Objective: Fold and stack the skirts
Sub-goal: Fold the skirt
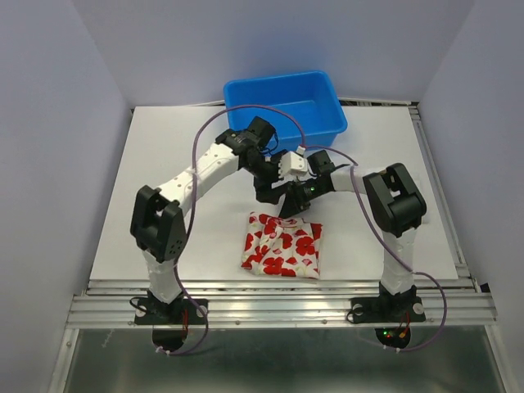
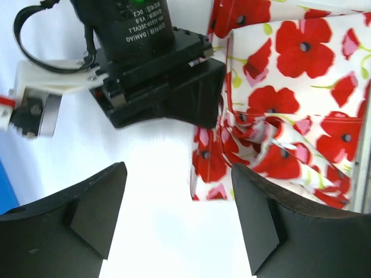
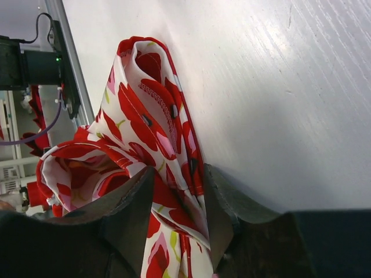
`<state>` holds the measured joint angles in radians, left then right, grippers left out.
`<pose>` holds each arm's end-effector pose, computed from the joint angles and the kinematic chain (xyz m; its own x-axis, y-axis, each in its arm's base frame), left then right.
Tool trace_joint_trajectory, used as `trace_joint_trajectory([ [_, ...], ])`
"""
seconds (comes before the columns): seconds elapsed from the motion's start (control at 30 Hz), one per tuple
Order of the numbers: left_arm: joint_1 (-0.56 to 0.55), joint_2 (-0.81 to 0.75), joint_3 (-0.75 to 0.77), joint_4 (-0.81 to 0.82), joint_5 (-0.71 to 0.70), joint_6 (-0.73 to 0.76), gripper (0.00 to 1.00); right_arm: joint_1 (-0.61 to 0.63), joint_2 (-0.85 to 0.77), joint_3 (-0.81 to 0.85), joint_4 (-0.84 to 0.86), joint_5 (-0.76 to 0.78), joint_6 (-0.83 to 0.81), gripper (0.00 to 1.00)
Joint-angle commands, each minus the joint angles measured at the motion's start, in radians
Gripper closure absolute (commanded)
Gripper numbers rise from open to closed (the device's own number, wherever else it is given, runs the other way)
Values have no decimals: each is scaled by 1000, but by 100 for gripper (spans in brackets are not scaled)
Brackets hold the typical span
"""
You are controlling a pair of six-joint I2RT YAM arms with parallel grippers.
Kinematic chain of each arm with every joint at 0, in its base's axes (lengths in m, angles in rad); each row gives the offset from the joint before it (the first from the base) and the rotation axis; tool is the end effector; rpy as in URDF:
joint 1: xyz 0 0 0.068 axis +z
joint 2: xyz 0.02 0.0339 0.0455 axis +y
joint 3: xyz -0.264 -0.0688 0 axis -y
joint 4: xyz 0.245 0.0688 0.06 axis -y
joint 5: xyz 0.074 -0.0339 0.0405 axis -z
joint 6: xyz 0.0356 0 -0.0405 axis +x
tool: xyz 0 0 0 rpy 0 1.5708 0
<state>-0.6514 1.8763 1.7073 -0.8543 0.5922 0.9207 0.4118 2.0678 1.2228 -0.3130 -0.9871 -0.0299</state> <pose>0.3099 -0.2613 0.2948 0.1734 0.6983 -0.6945 0.9848 -0.1193 0.1259 0.3464 0.1837 0.1164 -0.8233 -0.3776 -0.4238 -0.5522 0.3599 0.7520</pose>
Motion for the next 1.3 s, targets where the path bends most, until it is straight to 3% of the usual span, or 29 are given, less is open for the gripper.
trace_joint_trajectory([
  [0.0, -11, -232, -118, 105, 49, -164, 16, 7, -28, 46, -41, 82, -22, 54],
  [0.1, -8, -336, -373, 202, 37, -327, 16, 7, -34, 64, -61, 103, -25, 52],
  [0.33, -10, -471, -661, 412, 37, -555, 6, 7, -77, 60, -77, 117, -16, 49],
  [0.5, -34, -430, -706, 501, -5, -637, 6, 7, -72, 66, -94, 128, -38, 49],
  [0.83, -45, -315, -695, 574, -38, -684, 22, 7, -37, 38, -97, 151, -73, 50],
  [0.93, -39, -292, -689, 581, -54, -695, 38, 7, -37, 27, -97, 163, -93, 50],
  [1.03, -16, -298, -683, 594, -14, -700, 65, 7, -35, 20, -98, 169, -116, 52],
  [1.07, 16, -302, -678, 587, 13, -689, 90, 7, -35, 20, -100, 172, -123, 52],
  [1.1, 36, -307, -675, 587, 74, -691, 100, 7, -34, 20, -103, 173, -136, 52],
  [1.27, 88, -272, -661, 594, 162, -698, 100, 7, -17, 23, -104, 183, -146, 53],
])
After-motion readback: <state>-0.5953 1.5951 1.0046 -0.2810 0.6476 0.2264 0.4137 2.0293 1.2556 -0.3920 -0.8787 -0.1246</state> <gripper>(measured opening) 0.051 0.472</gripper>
